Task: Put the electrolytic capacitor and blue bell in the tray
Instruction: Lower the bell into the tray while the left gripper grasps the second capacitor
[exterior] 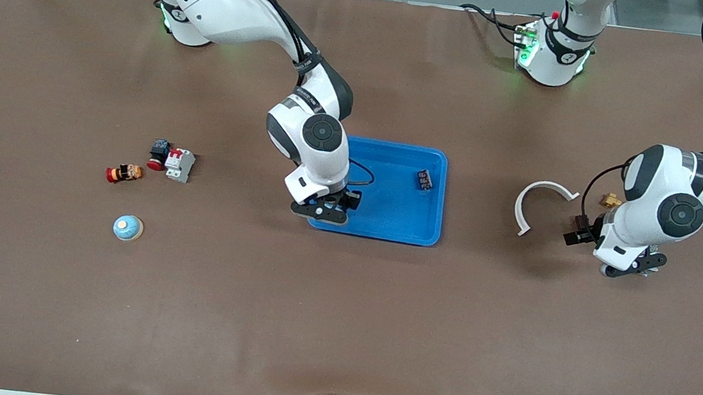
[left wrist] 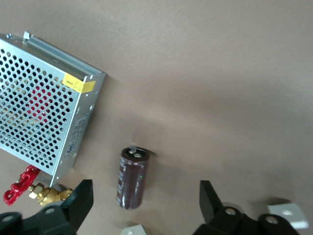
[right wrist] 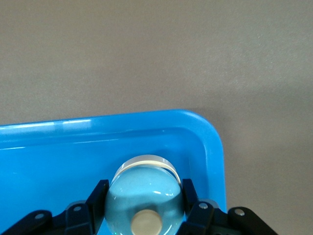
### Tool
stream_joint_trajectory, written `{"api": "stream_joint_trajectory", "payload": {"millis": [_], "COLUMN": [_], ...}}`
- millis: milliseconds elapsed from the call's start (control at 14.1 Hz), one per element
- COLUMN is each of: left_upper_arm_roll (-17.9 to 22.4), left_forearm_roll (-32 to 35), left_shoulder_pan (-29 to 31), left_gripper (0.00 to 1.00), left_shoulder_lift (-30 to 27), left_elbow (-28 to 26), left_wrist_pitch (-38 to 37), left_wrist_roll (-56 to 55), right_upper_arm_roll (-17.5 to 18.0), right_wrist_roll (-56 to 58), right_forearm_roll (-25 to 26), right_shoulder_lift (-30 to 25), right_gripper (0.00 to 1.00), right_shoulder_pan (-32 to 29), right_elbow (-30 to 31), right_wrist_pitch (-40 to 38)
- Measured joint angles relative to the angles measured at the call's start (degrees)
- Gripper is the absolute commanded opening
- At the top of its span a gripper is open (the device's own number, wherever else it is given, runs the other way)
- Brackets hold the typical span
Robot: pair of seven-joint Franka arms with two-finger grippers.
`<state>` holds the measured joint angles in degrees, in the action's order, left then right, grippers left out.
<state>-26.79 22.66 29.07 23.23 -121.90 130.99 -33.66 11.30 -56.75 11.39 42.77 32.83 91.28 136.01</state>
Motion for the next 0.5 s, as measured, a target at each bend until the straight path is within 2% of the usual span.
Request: {"api": "stream_joint_trajectory", "payload": {"millis": [142, 283, 354, 425, 496], "left_upper_arm_roll": [0.01, 0.01, 0.03, 0.05, 0.08], "left_forearm_roll": [0.20, 0.21, 0.22, 0.22, 0.33], "left_shoulder_pan": [1.13, 1.35, 1.36, 1.46, 1.59], "left_gripper": [0.77, 0.68, 0.66, 0.65, 0.64], "left_shoulder_lift": [0.34, 0.82, 1.14, 1.55, 2.03], "left_elbow": [-1.27, -1.71, -1.87, -2.01, -2.06], "left_wrist_pitch": [1.12, 1.32, 1.33, 1.33, 1.35], "left_wrist_roll": [0.00, 0.00, 0.00, 0.00, 0.00], "right_upper_arm_roll": [0.00, -0.04, -0.06, -0.07, -0.07], "right_wrist_roll": [-0.11, -0.15, -0.16, -0.17, -0.17], "right_forearm_roll": [0.00, 0.00, 0.00, 0.00, 0.01], "right_shoulder_lift": [0.11, 0.15, 0.18, 0.27, 0.41], "right_gripper": [0.45, 0.54, 0.64, 0.68, 0.78], "right_shoulder_pan": [0.18, 0.19, 0.19, 0.19, 0.20], "right_elbow": [0.00, 0.00, 0.00, 0.00, 0.00], "right_wrist_pitch": [0.45, 0.80, 0.82, 0.83, 0.85]}}
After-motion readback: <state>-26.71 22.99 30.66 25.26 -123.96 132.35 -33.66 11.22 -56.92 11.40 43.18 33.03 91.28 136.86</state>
